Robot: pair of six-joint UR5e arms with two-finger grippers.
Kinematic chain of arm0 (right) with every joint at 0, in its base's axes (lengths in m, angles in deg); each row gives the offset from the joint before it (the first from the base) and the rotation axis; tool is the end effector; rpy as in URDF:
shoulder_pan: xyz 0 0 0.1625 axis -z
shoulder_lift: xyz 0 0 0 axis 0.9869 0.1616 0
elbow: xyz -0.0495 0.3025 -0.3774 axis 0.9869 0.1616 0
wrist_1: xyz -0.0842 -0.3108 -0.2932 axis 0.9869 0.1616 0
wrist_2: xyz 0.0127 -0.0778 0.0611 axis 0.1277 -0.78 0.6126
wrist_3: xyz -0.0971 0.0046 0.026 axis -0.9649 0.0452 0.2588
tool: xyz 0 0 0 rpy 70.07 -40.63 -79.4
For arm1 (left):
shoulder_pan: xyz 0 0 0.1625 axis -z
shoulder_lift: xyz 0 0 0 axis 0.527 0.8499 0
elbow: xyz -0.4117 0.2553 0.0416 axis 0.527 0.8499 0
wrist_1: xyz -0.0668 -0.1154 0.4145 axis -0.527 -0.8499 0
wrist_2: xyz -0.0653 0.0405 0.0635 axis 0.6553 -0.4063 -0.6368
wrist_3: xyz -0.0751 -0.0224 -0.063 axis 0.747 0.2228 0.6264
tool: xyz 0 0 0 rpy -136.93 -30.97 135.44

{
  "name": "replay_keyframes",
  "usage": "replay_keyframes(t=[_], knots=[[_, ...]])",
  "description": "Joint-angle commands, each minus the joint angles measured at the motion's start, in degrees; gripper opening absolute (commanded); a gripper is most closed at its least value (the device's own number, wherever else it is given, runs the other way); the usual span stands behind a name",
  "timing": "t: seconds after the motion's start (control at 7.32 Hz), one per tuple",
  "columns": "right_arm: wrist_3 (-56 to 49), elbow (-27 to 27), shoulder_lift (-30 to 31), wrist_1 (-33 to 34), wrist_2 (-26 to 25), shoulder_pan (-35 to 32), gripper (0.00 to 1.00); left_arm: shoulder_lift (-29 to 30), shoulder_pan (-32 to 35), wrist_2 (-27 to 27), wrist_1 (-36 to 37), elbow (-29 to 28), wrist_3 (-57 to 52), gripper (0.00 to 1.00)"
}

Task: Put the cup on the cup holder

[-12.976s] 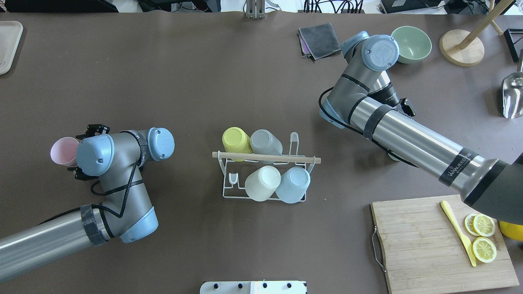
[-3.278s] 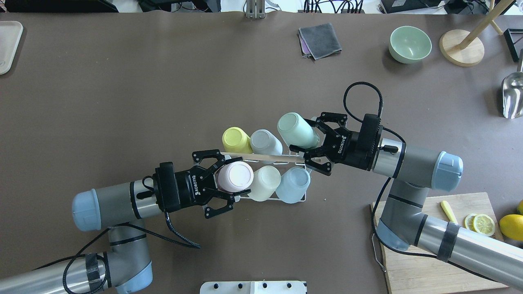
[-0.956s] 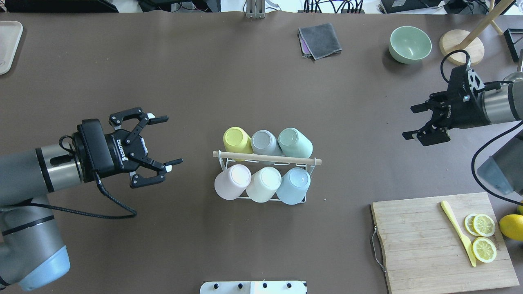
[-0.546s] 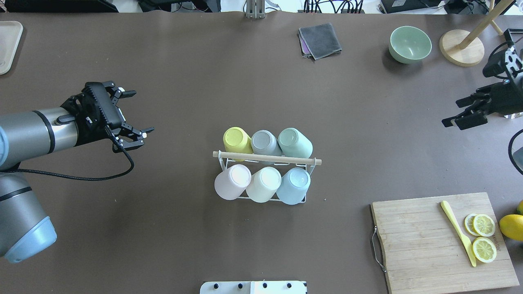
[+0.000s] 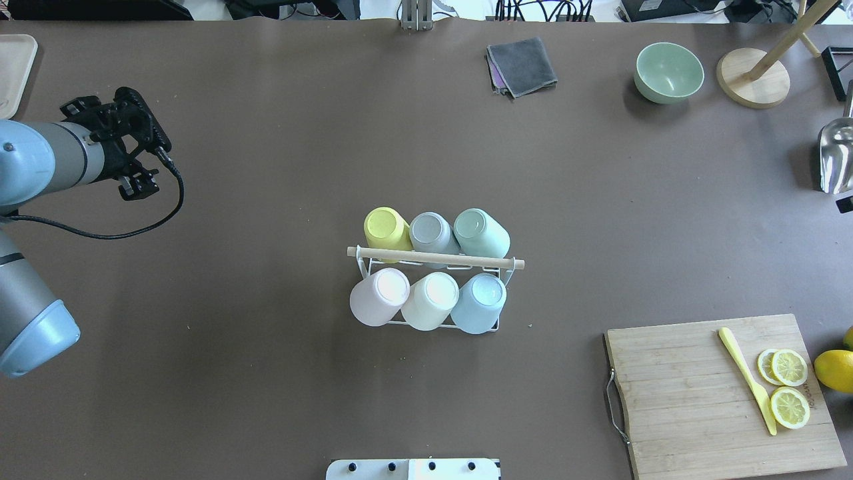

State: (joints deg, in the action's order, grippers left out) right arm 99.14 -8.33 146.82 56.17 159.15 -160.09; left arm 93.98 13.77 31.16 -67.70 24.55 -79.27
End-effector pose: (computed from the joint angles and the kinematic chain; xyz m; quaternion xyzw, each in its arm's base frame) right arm -0.0333 -0.4830 0.6917 0.0962 -0.4421 -0.0727 0.8888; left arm 0.3043 -0.5121 0.4398 0.3762 0.1045 0.3543 0.8497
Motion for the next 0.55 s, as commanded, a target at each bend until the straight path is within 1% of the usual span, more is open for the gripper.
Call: replay_keyframes(t=[0.0,0.14,0.27,0.41], knots=[[-0.29,-0.75,1.55,12.6,-2.9,-4.01,0.99,-0.18,3.19,2.1,6.47,-1.22,6.65,0.99],[-0.64,-1.02,3.39,13.69,-5.45,-5.85,0.99,-0.53,4.34,7.52,6.93,-1.22,14.8,0.99],[-1.6,-1.11,4.8,13.87,-5.65,-7.52,1.0,-0.71,8.1,14.88,7.02,-3.05,18.1,0.99],[-3.17,-1.19,4.99,15.26,-5.65,-9.62,1.0,-0.8,14.05,27.4,6.85,-6.98,17.96,0.99]])
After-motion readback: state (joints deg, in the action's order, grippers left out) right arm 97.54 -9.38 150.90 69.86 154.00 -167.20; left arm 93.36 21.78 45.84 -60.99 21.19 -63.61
